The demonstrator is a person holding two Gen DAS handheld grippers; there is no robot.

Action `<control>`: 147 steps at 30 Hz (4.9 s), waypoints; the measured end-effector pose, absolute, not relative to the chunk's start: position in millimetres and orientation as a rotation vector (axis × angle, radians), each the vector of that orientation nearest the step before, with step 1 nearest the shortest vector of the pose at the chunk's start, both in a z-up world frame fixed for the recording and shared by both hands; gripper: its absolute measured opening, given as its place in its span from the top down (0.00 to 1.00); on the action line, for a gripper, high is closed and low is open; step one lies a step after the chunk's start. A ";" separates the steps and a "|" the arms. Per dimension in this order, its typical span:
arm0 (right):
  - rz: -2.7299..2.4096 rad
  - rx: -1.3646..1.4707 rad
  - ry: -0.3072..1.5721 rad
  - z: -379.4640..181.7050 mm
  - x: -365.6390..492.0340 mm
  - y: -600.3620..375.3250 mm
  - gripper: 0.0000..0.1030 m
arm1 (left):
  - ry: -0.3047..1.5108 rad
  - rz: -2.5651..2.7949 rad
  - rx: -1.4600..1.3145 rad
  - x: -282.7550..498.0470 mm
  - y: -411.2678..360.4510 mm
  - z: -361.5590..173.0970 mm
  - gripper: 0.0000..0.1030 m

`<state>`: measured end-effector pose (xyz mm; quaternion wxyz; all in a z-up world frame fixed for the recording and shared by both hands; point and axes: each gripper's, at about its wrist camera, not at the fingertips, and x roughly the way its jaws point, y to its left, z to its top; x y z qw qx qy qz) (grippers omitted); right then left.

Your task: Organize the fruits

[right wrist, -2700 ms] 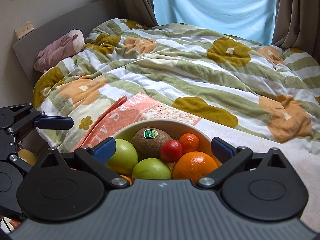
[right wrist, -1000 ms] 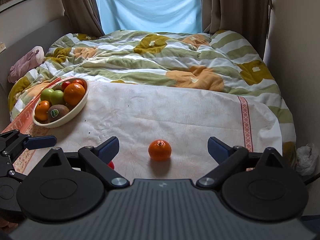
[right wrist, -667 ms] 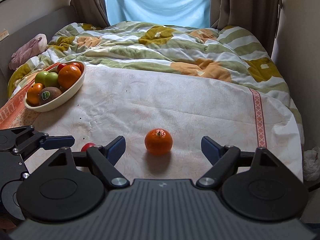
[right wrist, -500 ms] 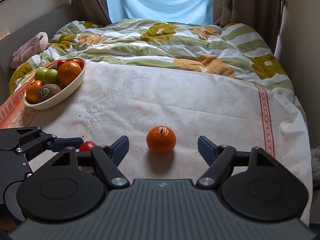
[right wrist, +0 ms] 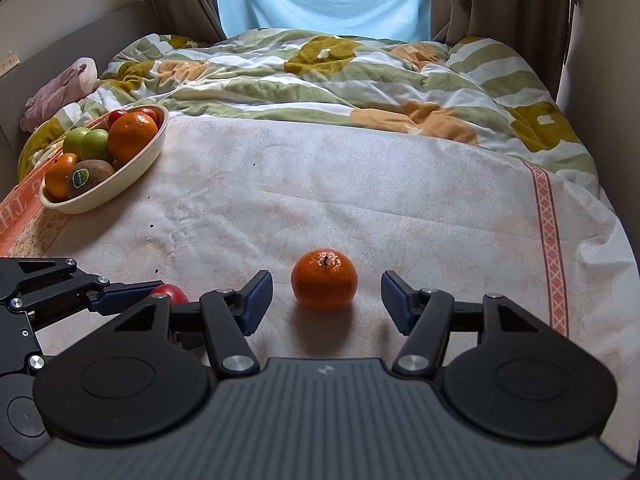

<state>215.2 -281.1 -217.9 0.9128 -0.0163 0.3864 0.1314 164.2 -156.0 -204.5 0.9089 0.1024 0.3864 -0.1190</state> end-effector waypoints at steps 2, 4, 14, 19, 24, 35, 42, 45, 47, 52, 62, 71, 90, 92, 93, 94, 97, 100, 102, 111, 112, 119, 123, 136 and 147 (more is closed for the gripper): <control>0.276 -0.033 0.800 -219.2 217.0 -280.4 0.31 | 0.793 -0.241 0.209 164.1 -154.5 -202.5 0.61; 0.279 -0.039 0.801 -220.3 218.6 -279.1 0.32 | 0.786 -0.233 0.213 162.8 -153.2 -200.2 0.61; 0.277 -0.031 0.812 -226.5 224.6 -278.8 0.48 | 0.770 -0.210 0.204 159.5 -143.5 -190.7 0.61; 0.286 -0.028 0.805 -225.2 222.3 -280.5 0.49 | 0.766 -0.193 0.199 155.5 -138.8 -185.5 0.61; 0.307 -0.028 0.789 -212.4 214.5 -277.3 0.49 | 0.754 -0.168 0.182 149.4 -130.3 -173.0 0.61; 0.373 -0.020 0.741 -143.1 195.7 -256.2 0.49 | 0.691 -0.084 0.136 127.7 -102.2 -110.9 0.61; 0.427 -0.036 0.710 -100.7 188.6 -221.5 0.49 | 0.661 -0.019 0.095 125.3 -55.8 -70.4 0.61; 0.445 -0.023 0.702 -88.1 189.7 -199.5 0.49 | 0.656 0.002 0.093 128.9 -32.2 -59.0 0.61; 0.455 -0.022 0.694 -82.3 191.8 -183.3 0.49 | 0.656 0.010 0.100 134.6 -16.7 -53.7 0.61; 0.458 -0.004 0.693 -74.0 205.4 -139.5 0.49 | 0.671 0.011 0.116 155.0 23.5 -49.4 0.61; 0.407 0.010 0.749 -92.1 247.7 -60.4 0.49 | 0.725 -0.085 0.148 224.1 85.5 -70.7 0.61; 0.321 0.027 0.826 -128.4 279.2 -30.0 0.49 | 0.790 -0.196 0.167 287.6 100.1 -107.3 0.61; 0.246 0.046 0.873 -147.5 286.1 -23.7 0.49 | 0.824 -0.252 0.138 306.7 118.4 -116.8 0.06; 0.251 0.044 0.869 -143.7 284.8 -21.7 0.49 | 0.816 -0.232 0.132 301.8 124.5 -109.5 0.05; 0.257 0.042 0.866 -142.0 284.1 -20.7 0.49 | 0.812 -0.223 0.128 298.9 127.3 -106.2 0.05; 0.265 0.040 0.864 -139.9 283.3 -18.8 0.49 | 0.808 -0.207 0.125 295.2 130.6 -102.5 0.03; 0.288 0.031 0.870 -137.0 282.9 -10.6 0.49 | 0.810 -0.155 0.109 288.4 139.5 -95.0 0.01; 0.318 0.010 0.878 -137.8 281.6 0.9 0.49 | 0.804 -0.124 0.090 281.1 149.5 -88.6 0.01; 0.334 -0.012 0.880 -140.0 280.2 8.3 0.49 | 0.801 -0.103 0.088 276.7 155.9 -85.4 0.01; 0.343 -0.062 0.877 -158.2 281.3 28.4 0.32 | 0.801 -0.056 0.085 267.9 171.0 -87.6 0.01; 0.335 -0.069 0.866 -157.6 280.6 29.3 0.15 | 0.802 -0.056 0.087 267.5 170.7 -88.2 0.01; 0.313 -0.102 0.830 -150.5 270.5 23.5 0.00 | 0.799 -0.066 0.079 261.3 166.7 -85.4 0.01; 0.310 -0.098 0.813 -138.2 261.2 14.7 0.00 | 0.774 -0.059 0.086 250.7 159.7 -72.6 0.01; 0.344 -0.086 0.685 -46.3 187.8 -46.4 0.00 | 0.626 -0.018 0.061 164.3 117.6 -3.4 0.00; 0.131 -0.026 0.651 8.7 90.3 -133.4 0.00 | 0.521 -0.047 0.062 72.9 65.3 32.5 0.00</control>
